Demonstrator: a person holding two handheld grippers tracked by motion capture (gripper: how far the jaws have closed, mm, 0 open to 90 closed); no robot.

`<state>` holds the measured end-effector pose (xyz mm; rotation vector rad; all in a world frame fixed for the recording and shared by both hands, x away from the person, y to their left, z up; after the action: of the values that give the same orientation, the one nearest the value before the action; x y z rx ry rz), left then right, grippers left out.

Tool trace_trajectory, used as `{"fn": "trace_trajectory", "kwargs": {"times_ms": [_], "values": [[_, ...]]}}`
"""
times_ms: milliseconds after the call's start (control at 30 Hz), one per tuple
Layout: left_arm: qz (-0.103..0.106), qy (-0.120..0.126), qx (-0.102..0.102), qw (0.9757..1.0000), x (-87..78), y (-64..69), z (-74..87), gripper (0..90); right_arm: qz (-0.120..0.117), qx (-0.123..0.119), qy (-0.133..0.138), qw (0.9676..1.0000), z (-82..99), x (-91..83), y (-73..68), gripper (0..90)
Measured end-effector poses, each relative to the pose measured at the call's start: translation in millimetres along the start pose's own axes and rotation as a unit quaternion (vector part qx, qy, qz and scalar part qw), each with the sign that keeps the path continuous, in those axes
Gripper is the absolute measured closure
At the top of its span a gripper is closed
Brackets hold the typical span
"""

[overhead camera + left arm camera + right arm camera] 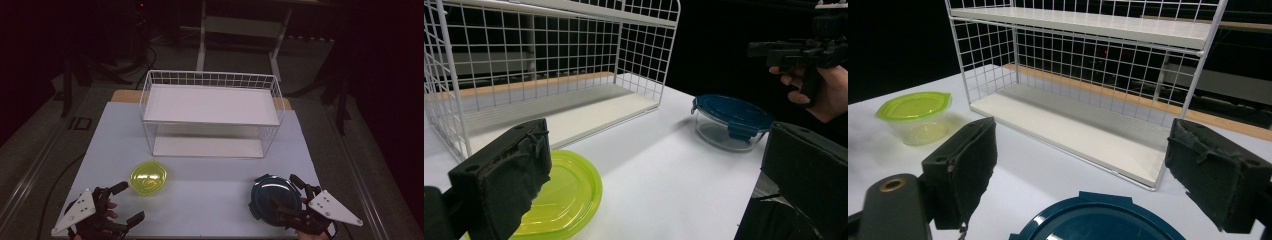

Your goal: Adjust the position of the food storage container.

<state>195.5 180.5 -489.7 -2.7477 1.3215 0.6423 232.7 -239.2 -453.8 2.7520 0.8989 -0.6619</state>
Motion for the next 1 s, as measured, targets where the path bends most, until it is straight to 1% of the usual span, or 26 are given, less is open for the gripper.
{"fn": "trace_trajectory", "kwargs": {"times_ms": [167,233,267,333,367,400,433,500,633,700,733,833,933,967,1000], "values": [[0.001,0.001,0.001,1.0,-0.7,0.3,-0.1,0.0,-0.006,-0.003,0.001,1.0,-2.1,-1.1,-1.7,12.8],[0.0,0.001,0.003,1.0,-1.0,0.8,-0.5,0.0,-0.003,-0.006,-0.001,1.0,-3.1,-1.3,-2.4,12.6],[0.001,0.002,0.004,1.0,-1.0,1.0,-0.5,0.0,-0.007,-0.013,-0.001,0.9999,-4.7,-1.6,-3.7,12.6],[0.002,0.002,0.004,1.0,-0.9,1.6,-0.8,0.0,-0.002,-0.019,0.002,0.9998,-7.4,-2.5,-5.3,12.6],[0.003,0.003,0.004,1.0,-1.0,1.8,-0.9,0.0,-0.007,-0.021,0.002,0.9998,-8.1,-2.5,-6.6,12.6],[0.003,0.003,0.005,1.0,-1.0,1.8,-0.9,0.0,-0.018,-0.022,0.001,0.9996,-9.3,-2.9,-8.6,12.6],[0.003,0.004,0.004,1.0,-1.1,1.6,-1.0,0.0,-0.016,-0.021,0.002,0.9996,-10.1,-3.4,-8.6,12.6],[0.003,0.005,0.003,1.0,-1.5,1.2,-1.2,0.0,-0.02,-0.025,-0.004,0.9995,-11.8,-3.0,-8.3,12.6],[0.004,0.007,0.001,1.0,-1.7,0.7,-1.3,0.0,-0.013,-0.037,-0.015,0.9991,-13.8,-2.2,-6.0,12.6],[0.004,0.007,0.001,1.0,-1.4,0.7,-1.4,0.0,-0.016,-0.035,-0.019,0.9991,-14.9,-2.9,-3.9,12.6],[0.003,0.007,0.001,1.0,-1.3,0.6,-1.3,0.0,-0.014,-0.032,-0.02,0.9992,-15.4,-3.3,-2.6,12.6],[0.003,0.007,0.002,1.0,-1.2,1.2,-1.4,0.0,-0.011,-0.032,-0.021,0.9992,-17.2,-6.8,0.9,12.6],[0.004,0.007,0.002,1.0,-1.4,1.1,-1.5,0.0,-0.001,-0.029,-0.026,0.9992,-18.5,-11.0,7.1,12.6],[0.004,0.009,0.001,1.0,-1.4,1.1,-1.7,0.0,-0.005,-0.03,-0.021,0.9993,-17.9,-14.6,9.6,12.6],[0.004,0.009,0.0,0.9999,-1.4,0.9,-1.8,0.0,-0.005,-0.03,-0.021,0.9993,-17.9,-14.6,9.6,12.6]]}}
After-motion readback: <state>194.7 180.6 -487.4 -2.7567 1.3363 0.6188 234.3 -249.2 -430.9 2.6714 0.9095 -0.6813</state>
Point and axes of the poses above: each handheld gripper's, and its own axes: x roughly forward along the jaws, z roughly out of its underside, y roughly to its right, the point moved 7 cm from there along x, roughly forward along the jaws, and after that the axes turned 15 degrees about -y, right-handed, at the moved point
